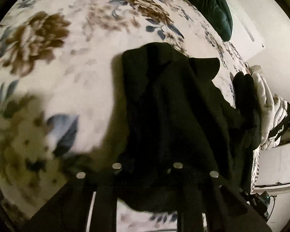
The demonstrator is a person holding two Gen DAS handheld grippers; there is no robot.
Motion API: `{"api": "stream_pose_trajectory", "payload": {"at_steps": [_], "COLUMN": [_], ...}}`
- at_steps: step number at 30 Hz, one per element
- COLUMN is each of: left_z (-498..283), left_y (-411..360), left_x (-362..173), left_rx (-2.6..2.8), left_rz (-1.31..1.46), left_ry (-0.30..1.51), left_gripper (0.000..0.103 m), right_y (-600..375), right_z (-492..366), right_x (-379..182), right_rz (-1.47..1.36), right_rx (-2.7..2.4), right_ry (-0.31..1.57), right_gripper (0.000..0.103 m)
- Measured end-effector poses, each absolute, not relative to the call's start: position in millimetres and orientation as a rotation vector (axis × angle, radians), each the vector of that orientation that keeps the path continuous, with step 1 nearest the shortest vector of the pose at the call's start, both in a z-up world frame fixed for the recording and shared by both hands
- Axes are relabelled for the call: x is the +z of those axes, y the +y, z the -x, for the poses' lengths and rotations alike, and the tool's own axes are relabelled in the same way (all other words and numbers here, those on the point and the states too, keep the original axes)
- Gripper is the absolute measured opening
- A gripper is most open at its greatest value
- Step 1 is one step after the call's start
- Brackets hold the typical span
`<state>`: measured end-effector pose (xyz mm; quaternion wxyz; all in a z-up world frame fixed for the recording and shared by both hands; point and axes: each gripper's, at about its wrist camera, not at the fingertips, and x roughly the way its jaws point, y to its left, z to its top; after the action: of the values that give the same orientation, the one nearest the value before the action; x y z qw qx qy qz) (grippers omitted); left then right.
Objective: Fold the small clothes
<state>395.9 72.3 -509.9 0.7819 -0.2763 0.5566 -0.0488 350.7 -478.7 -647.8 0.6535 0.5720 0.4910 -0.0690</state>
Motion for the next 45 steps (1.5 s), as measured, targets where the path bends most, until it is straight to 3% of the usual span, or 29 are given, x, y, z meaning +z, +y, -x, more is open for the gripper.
{"api": "stream_pose_trajectory", "payload": {"at_steps": [6,10,12,13,14,17,21,27,29,30,31,33,34,35,36,37,40,42,45], "left_z": [-353.9,-353.2,-362.7,-370.3,-381.1,-421.2,-486.3,-551.2,-560.0,-560.9,-560.3,-556.8,-555.2,-554.6,-554.3,-554.7,-562.2,-572.4,-590.4], "left_y": [89.7,91.4,90.3,86.9,81.7,61.3,20.0,-51.9,-68.3,-73.7,-77.4,-75.5,-69.6,-63.3,-53.6,-40.3,-1.0,13.4,17.0], "left_x": [-507.9,-497.7,-483.8,-476.2,-467.6,-443.3,-441.2,-487.2,-506.2,-512.7,-516.0,-513.3,-506.4,-499.4,-490.0,-479.3,-463.3,-465.8,-479.8], "left_rx": [-0.080,-0.069,-0.081,-0.087,-0.100,-0.192,-0.304,-0.426,-0.454,-0.471,-0.481,-0.482,-0.486,-0.477,-0.460,-0.442,-0.369,-0.335,-0.325], "left_rz": [0.585,0.520,0.497,0.474,0.446,0.388,0.255,-0.065,-0.139,-0.162,-0.189,-0.198,-0.164,-0.133,-0.090,-0.030,0.121,0.175,0.222], "left_ry": [1.245,1.264,1.245,1.230,1.214,1.150,1.156,1.254,1.285,1.282,1.271,1.233,1.196,1.171,1.144,1.115,1.084,1.102,1.141], "left_gripper": [0.012,0.019,0.032,0.054,0.069,0.073,0.074,0.074,0.070,0.060,0.029,0.023,0.022,0.021,0.021,0.021,0.021,0.010,0.010], "right_y": [-472.0,-470.3,-473.5,-475.6,-478.6,-482.9,-482.7,-495.8,-498.4,-500.1,-500.8,-499.7,-498.2,-496.1,-495.4,-495.0,-498.2,-501.6,-507.4], "right_z": [-325.4,-306.9,-311.7,-313.5,-318.7,-340.5,-378.5,-456.5,-481.4,-491.8,-501.5,-519.7,-526.9,-534.3,-537.4,-537.3,-529.3,-522.8,-516.5], "right_x": [-611.1,-608.5,-616.5,-617.4,-614.6,-582.5,-546.4,-537.7,-546.1,-550.3,-555.5,-569.1,-575.1,-579.4,-581.5,-581.8,-573.5,-567.1,-560.4], "right_rz": [-1.248,-1.161,-1.151,-1.138,-1.112,-0.919,-0.730,-0.659,-0.647,-0.649,-0.645,-0.608,-0.575,-0.536,-0.506,-0.496,-0.506,-0.523,-0.561], "right_rx": [-0.123,-0.112,-0.131,-0.135,-0.128,-0.128,-0.100,-0.082,-0.089,-0.088,-0.092,-0.095,-0.099,-0.093,-0.109,-0.119,-0.130,-0.150,-0.173], "right_ry": [1.154,1.241,1.316,1.342,1.353,1.319,1.262,1.203,1.221,1.226,1.232,1.253,1.265,1.267,1.272,1.262,1.194,1.157,1.119], "right_gripper": [0.027,0.030,0.036,0.041,0.044,0.067,0.069,0.069,0.069,0.069,0.069,0.069,0.062,0.033,0.018,0.011,0.009,0.008,0.008]}}
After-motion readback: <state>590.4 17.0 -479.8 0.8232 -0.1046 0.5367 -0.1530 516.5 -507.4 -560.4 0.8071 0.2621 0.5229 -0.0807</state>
